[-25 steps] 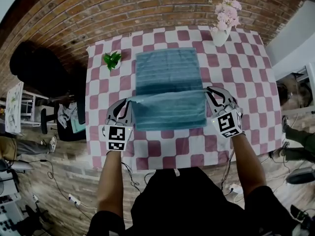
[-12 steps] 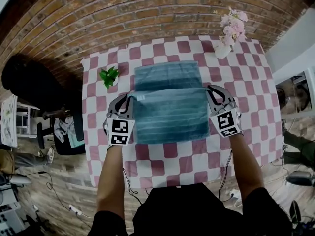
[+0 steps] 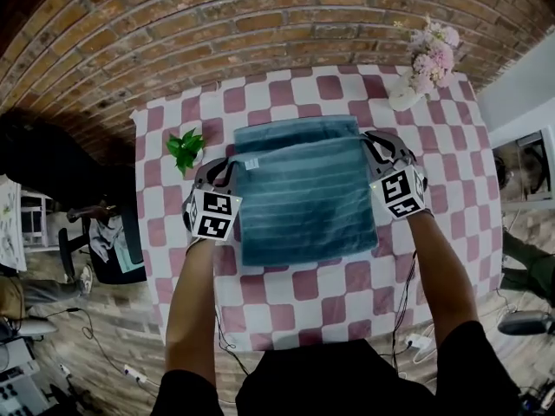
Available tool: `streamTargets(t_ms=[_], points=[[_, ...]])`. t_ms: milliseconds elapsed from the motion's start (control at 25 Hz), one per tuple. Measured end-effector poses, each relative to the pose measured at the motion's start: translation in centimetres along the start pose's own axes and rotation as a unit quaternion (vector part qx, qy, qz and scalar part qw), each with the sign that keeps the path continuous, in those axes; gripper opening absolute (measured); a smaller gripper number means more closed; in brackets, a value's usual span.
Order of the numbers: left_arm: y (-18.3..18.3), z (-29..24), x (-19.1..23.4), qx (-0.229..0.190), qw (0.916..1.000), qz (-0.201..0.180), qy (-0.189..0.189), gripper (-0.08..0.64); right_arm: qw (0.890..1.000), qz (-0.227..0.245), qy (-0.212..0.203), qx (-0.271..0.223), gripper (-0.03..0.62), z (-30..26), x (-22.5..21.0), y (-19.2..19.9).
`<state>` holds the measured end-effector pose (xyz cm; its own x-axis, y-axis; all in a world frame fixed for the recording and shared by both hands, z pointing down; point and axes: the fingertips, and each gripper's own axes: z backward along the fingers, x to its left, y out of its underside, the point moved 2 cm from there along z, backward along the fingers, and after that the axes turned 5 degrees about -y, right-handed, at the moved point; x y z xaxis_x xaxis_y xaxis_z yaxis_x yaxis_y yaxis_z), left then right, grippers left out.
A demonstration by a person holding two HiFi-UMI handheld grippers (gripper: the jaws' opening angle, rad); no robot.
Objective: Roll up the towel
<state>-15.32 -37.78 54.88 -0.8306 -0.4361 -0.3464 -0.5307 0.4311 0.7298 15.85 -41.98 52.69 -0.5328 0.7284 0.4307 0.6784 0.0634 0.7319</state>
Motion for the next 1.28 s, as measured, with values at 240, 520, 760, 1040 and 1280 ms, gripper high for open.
streamTargets(t_ms=[240, 520, 760, 1040, 1280], points=[[-0.7, -3.4, 1.2, 0.012, 0.9999, 0.005, 0.006, 0.034, 1.000, 0.006, -0.009, 0.027, 0.028, -3.4, -1.1, 1.4], [0.0, -7.3, 1.7, 0.051, 0.9970, 0.055, 0.016, 0.037, 0.998, -0.002, -0.026, 0.062, 0.029, -7.2, -2.0, 3.0], [1.0, -9.2, 2.0, 0.050, 0.9929, 0.107, -0.013, 0.124, 0.995, -0.050, -0.022, 0.084, 0.120, -9.9, -2.7, 4.4], [-1.4, -6.5, 3.3, -0.001, 0.9926, 0.110, -0.051, 0.170, 0.995, -0.080, 0.005, 0.056, 0.167, -7.7, -3.4, 3.5], [-1.5, -1.3, 0.9, -0.024, 0.9943, 0.103, -0.009, 0.183, 0.997, -0.057, -0.047, -0.011, 0.175, -1.7, 0.8, 1.3]])
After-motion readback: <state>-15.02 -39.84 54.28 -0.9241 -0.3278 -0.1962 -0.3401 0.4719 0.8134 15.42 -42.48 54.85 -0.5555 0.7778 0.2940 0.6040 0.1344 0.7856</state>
